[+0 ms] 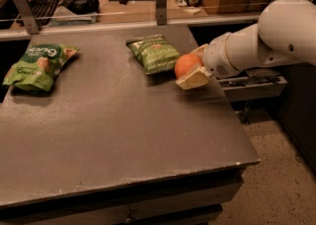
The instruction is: Move orange near green jalapeno chip bag
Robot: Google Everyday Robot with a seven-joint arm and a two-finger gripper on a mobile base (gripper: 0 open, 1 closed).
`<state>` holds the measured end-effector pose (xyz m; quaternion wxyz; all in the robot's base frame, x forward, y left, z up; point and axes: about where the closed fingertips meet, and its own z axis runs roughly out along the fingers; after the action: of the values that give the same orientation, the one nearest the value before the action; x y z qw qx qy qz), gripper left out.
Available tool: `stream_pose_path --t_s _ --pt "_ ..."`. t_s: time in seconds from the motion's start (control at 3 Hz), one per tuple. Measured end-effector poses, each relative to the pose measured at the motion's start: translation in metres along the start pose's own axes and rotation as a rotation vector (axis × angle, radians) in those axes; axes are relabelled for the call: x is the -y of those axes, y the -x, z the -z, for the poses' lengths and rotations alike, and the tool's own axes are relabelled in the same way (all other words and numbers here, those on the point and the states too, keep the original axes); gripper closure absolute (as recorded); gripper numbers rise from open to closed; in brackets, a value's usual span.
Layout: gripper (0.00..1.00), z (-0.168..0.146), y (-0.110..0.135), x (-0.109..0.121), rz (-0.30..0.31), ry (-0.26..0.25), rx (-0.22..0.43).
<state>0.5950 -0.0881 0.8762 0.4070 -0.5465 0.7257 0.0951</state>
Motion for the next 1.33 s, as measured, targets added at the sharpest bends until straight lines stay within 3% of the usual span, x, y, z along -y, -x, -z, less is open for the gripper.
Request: stream_pose_path --t_s 0.33,0.67,1.33 --pt "0.36 -0.003 -0.003 0.005 -0.002 -0.005 0.005" --pt "0.04 -0.009 -0.008 0.003 -0.012 0.001 0.005" --pt "0.0 -0.014 -0.008 -0.002 -0.019 0.014 0.01"
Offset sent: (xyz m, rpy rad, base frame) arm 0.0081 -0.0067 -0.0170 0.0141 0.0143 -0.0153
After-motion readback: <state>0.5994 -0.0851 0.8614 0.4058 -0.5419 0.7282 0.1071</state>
